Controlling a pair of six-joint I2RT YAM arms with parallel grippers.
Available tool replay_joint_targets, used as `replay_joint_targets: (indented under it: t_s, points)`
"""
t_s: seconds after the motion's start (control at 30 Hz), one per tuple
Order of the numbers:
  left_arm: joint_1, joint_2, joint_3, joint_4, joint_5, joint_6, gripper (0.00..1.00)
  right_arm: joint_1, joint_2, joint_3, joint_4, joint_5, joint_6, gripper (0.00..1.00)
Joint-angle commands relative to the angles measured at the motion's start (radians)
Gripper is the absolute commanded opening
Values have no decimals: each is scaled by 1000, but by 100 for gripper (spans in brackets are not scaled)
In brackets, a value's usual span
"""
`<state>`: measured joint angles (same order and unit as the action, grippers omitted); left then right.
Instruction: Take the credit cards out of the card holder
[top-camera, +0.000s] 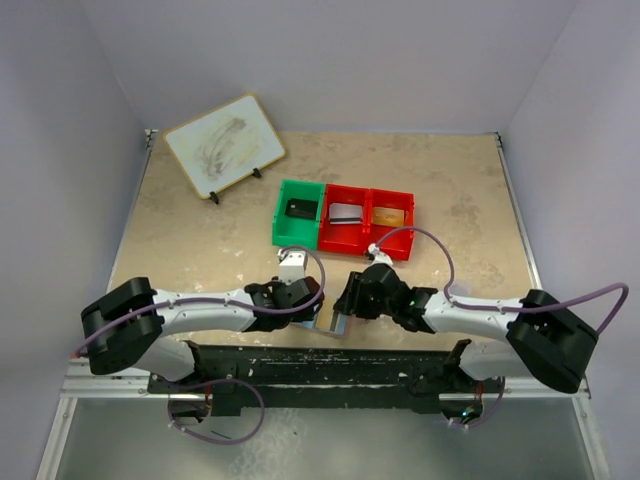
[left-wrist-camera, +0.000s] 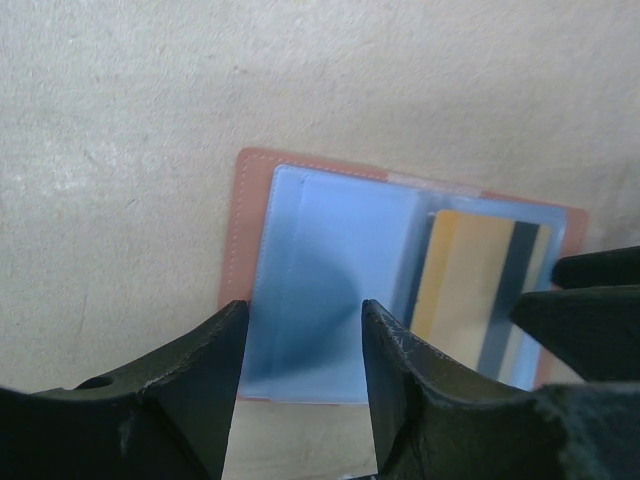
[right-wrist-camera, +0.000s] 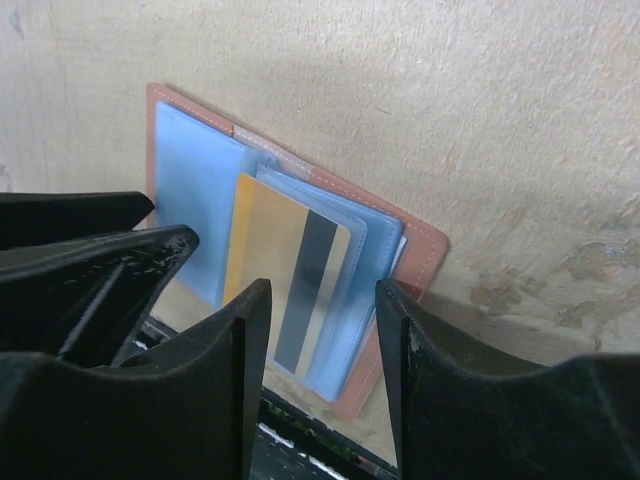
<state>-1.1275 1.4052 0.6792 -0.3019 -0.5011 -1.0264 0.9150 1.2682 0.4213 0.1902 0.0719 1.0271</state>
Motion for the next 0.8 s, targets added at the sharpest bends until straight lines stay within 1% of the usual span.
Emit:
replay_joint_targets:
  t_s: [0.0,0.17,0.27,0.33,0.43,0.57,0.77]
  points:
    - [5,12,-39,44,26,24,47,-3,38,35,-75,19,-38,51]
    - [4,11,-64,49,41,8,45,-2,77,29,-10,-13,-54,52]
    - [2,7,-74,81,77,5,38,-2,102,33,19,-22,-54,52]
    - [0,-1,-79,105,97,-9,28,-2,116,40,24,-20,-55,52]
    - [-3,-16,-80,130,104,-21,18,-2,126,52,13,-12,-53,51]
    - [-3,-42,-63,125,76,-36,10,-2,111,40,9,-6,-42,51]
    - [-3,-83,-51,170,88,-42,5,-2,67,12,-10,12,-24,51]
